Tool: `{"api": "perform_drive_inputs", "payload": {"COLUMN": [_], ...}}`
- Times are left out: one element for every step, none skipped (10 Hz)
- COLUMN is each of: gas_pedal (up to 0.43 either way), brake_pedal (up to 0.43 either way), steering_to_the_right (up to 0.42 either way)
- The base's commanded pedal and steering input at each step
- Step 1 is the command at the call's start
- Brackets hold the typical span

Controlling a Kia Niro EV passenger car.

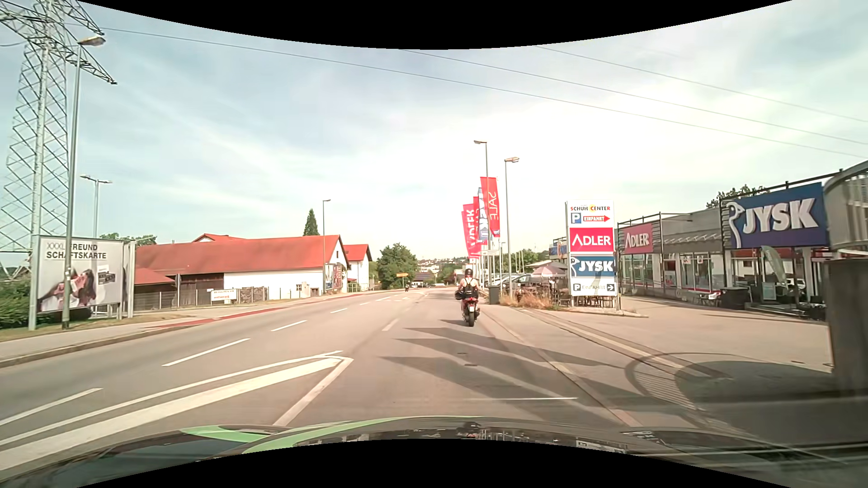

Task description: Follow the waypoints while adhering to traffic rules and regulations

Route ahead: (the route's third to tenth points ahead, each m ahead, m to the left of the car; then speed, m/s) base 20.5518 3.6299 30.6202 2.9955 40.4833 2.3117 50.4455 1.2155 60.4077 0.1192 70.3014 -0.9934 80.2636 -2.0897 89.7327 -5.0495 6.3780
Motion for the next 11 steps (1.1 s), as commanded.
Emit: {"api": "perform_drive_inputs", "payload": {"gas_pedal": [0.047,0.047,0.047,0.047,0.047,0.047,0.047,0.047,0.059,0.059,0.059], "brake_pedal": [0.000,0.000,0.000,0.000,0.000,0.000,0.000,0.000,0.000,0.000,0.000], "steering_to_the_right": [0.001,0.001,0.001,0.001,0.001,0.001,0.001,0.001,0.001,0.001,0.001]}}
